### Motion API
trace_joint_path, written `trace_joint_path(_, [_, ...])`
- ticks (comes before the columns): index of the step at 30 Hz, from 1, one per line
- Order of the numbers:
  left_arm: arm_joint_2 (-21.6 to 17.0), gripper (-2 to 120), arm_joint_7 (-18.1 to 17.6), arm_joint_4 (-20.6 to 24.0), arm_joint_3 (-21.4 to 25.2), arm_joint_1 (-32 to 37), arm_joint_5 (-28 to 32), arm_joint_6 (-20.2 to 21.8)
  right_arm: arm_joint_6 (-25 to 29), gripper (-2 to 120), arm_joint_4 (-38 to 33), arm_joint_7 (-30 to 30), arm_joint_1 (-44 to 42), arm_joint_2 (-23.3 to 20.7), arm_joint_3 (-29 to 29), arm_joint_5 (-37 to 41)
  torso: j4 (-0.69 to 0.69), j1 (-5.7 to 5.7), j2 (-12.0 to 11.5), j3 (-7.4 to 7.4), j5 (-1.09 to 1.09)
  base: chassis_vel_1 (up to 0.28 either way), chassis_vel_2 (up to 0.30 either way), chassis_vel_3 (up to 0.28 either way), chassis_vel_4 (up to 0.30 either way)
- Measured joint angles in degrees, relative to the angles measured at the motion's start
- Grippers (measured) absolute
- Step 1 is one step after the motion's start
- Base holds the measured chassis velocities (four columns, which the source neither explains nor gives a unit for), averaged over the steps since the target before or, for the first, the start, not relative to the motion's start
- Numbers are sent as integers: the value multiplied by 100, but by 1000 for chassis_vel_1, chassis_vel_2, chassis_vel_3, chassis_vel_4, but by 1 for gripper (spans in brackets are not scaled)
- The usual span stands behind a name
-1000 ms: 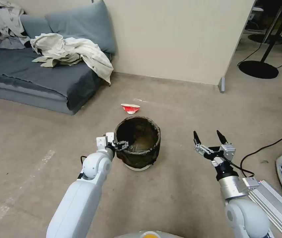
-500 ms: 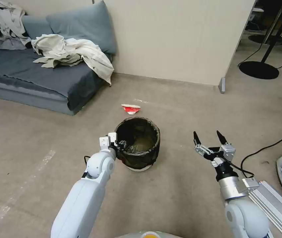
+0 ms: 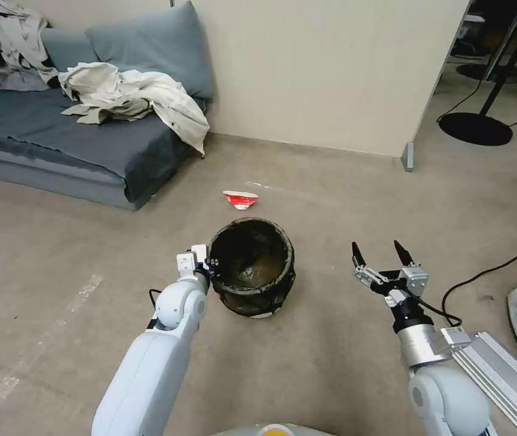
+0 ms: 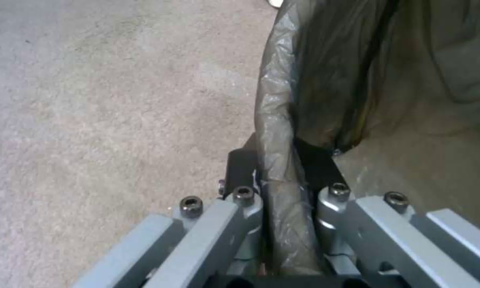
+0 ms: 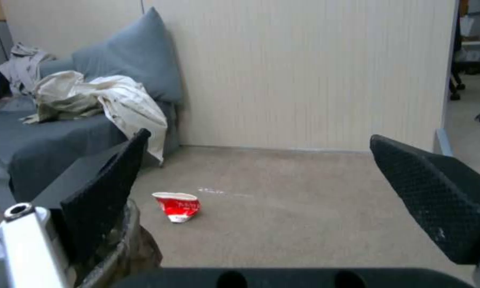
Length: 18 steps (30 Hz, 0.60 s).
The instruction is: Pick up the trash can from the floor.
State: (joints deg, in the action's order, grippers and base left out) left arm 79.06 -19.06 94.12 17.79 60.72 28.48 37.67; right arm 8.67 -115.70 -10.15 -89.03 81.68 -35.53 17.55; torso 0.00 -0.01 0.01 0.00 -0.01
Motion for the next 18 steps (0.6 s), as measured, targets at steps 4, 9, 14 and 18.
trace_joint_path(4, [0, 5, -16, 1, 27, 26, -1, -10, 0, 100, 0, 0, 0, -5, 3, -1, 0, 0, 0, 0, 0, 0, 0, 0, 0])
trace_joint_path(9, [15, 5, -34, 78, 71, 74, 16, -15, 0, 100, -11, 0, -7, -21, 2, -1, 0, 1, -1, 1, -1, 0, 0, 0, 0])
trace_joint_path(14, [10, 5, -51, 235, 118, 134, 119, 5, -1, 100, -12, 0, -10, -36, -1, 2, -2, 1, -2, 2, -5, 0, 0, 0, 0])
trace_joint_path(18, [-10, 2, -72, 429, 193, 182, 243, 39, -3, 100, -12, 3, -3, -47, -2, 7, -2, 2, -2, 3, -5, 0, 0, 0, 0])
